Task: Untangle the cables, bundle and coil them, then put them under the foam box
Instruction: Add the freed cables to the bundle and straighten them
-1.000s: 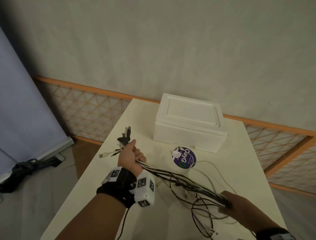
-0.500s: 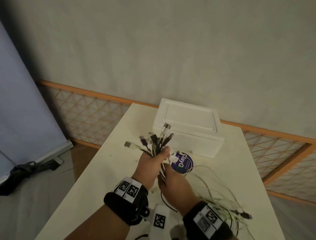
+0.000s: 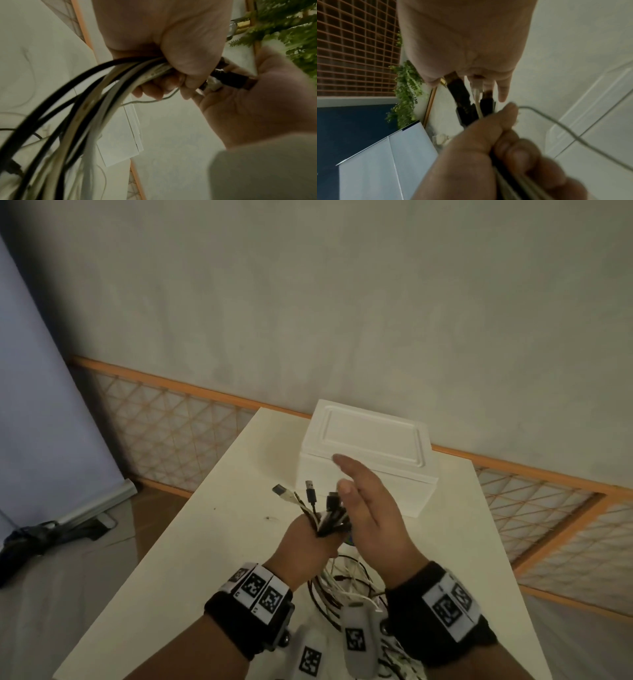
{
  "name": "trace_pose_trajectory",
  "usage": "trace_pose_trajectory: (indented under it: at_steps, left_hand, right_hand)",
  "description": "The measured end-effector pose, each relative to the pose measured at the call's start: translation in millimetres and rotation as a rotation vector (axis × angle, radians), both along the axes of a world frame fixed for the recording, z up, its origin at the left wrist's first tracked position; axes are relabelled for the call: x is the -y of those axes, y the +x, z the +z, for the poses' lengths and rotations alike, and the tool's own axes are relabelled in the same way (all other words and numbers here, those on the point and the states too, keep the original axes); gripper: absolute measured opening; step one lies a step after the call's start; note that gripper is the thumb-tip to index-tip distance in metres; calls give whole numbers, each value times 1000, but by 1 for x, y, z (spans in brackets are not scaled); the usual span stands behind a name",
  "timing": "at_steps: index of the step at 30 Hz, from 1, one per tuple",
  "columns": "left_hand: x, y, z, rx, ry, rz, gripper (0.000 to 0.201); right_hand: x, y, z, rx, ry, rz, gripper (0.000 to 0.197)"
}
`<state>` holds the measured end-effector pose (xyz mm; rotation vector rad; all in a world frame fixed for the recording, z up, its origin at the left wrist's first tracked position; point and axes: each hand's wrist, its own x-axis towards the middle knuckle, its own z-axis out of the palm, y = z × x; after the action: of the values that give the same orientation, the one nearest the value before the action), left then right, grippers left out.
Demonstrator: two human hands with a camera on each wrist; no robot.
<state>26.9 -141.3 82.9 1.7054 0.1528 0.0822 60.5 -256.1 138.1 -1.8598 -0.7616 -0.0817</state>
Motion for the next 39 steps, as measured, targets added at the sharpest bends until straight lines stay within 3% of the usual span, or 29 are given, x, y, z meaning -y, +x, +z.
trace_pose_trajectory:
  at_steps: [5,9,11,14,16,17,20,22,24,26,28,33,36,39]
  left_hand:
    - [-3,-1,1,-15,-27,-16,32]
    - [-5,-6,-6,11,-15,32,30]
    - [-6,-7,-9,20,-46,70,22]
    - [-11,-6,-8,34,-48,31,16]
    - [-13,-6,-10,36,5,-27,14]
    - [-14,-7,-10,27,-3,-58,12]
    - [-14,-8,-13,10,-100,-76,38]
    - [-15,-8,-8,45,-143,-85,31]
    - [-21,-6,-3,75,-220,-105,32]
    - [-29,-1,-4,92,-287,-99,37]
    - [-37,4,-9,78,-312,-75,37]
    - [-37,6,-19,52,-359,-75,27]
    - [-42,9,-16,53,-415,-32,28]
    - [-61,14,-15,83,-560,97,25]
  right_hand:
    - [-9,1,-3,108,-321,7,52]
    - [-9,6,-5,101,-345,80,53]
    - [-7,10,-12,-60,-198,-51,61]
    - [-10,11,-15,-580,7,-89,71]
    - [-14,11,-15,-832,196,1,60]
    - [-15,12,-15,-855,270,4,53]
    - [-16,21,-21,-809,403,-68,29]
    - [-9,27,-30,-773,352,-57,27]
    - [3,29,-36,-719,220,47,35]
    - [14,30,-37,-605,42,97,25]
    - [20,35,-34,-484,-87,67,12]
    - [29,47,-16,-71,-490,-15,11]
    - [46,55,-15,-83,-619,-55,11]
    - [69,62,-18,-59,-636,-213,13]
